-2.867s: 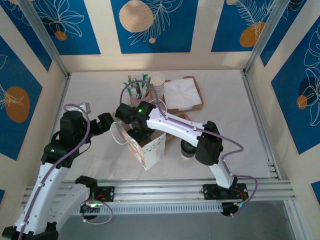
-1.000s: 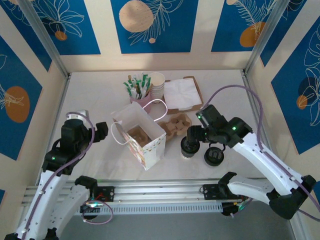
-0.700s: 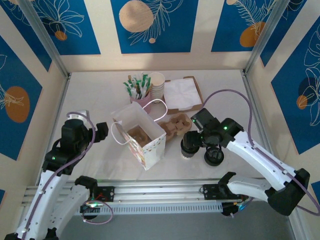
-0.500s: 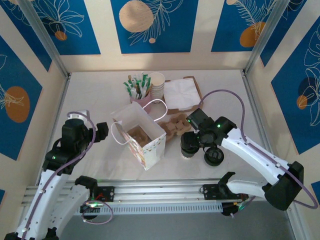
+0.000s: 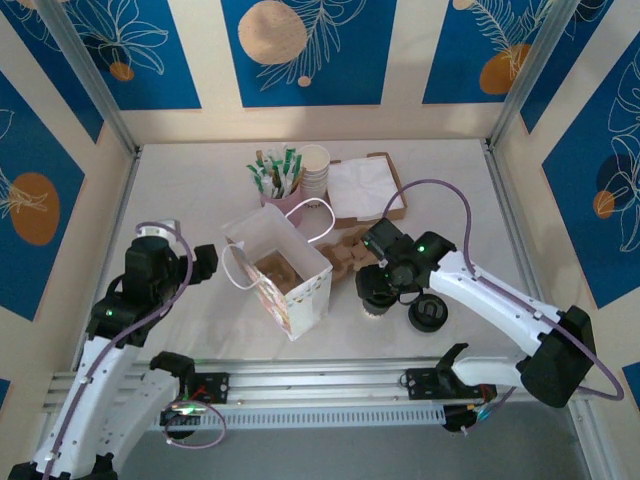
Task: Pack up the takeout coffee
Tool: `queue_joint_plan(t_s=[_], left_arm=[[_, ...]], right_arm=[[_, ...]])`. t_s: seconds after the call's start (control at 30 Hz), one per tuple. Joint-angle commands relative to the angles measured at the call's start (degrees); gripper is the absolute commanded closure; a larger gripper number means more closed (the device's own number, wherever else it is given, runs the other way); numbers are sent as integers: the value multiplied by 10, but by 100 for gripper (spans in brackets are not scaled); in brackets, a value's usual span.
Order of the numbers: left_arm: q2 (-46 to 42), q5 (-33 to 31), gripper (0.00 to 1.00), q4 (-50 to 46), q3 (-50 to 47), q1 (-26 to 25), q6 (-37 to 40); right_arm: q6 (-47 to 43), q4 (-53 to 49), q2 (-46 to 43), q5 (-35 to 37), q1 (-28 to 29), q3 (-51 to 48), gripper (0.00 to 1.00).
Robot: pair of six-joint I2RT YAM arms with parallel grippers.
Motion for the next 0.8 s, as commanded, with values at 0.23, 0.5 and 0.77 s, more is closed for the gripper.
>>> queue_joint_plan(t_s=[0.23,0.5,0.77], left_arm=[[11,9,9,4,-2,10,7],[9,8,9,5,-3,10,6],[8,6,9,5,-4,11,5]], right_arm=[[10,-10,16,14,16,-3,23],[19,-22,43,28,27,3,20],[36,-33,66,51,42,8,25]])
